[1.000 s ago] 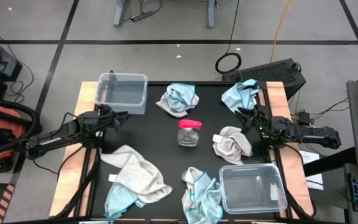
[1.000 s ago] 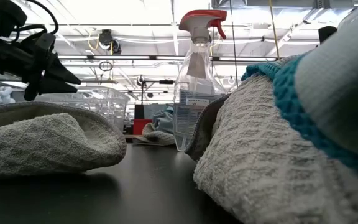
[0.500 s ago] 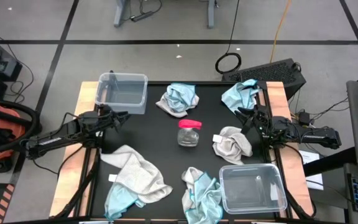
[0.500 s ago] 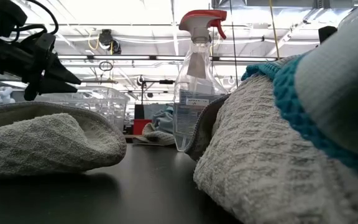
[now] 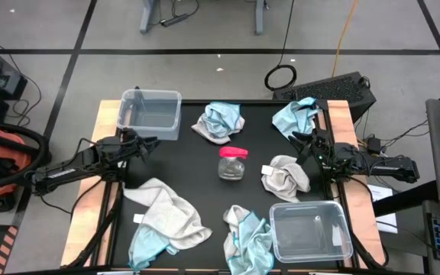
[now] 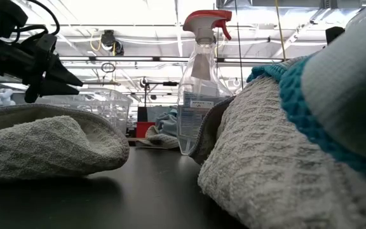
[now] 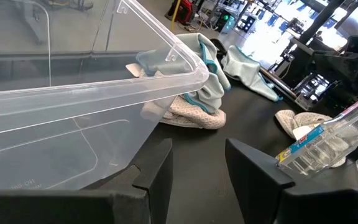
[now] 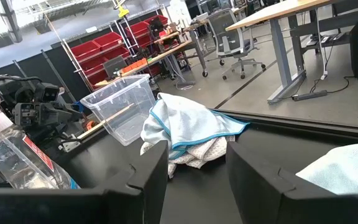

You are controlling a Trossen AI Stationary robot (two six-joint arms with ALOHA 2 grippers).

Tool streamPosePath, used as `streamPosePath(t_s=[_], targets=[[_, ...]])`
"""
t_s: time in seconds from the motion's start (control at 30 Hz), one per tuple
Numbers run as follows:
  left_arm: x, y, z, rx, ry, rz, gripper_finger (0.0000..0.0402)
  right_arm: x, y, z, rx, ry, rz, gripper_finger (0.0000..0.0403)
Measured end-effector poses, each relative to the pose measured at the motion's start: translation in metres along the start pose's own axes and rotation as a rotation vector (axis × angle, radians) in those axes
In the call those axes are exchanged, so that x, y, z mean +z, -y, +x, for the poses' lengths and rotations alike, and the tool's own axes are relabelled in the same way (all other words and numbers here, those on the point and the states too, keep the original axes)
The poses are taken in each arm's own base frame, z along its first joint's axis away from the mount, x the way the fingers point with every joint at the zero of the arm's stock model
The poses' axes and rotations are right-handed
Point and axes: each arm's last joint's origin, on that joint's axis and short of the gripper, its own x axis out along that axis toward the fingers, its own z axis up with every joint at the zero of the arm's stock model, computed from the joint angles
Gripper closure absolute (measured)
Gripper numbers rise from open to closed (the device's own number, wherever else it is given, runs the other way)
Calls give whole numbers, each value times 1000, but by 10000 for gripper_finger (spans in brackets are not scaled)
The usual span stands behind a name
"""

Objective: Sort microfiber towel by color & place in baskets

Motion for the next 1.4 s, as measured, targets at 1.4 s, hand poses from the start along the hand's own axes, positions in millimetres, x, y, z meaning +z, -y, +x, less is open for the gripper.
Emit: streamPosePath(t_s=[1.4], targets=[[0, 0, 0, 0, 1, 0, 249, 0, 0, 0, 0, 0, 122, 250]])
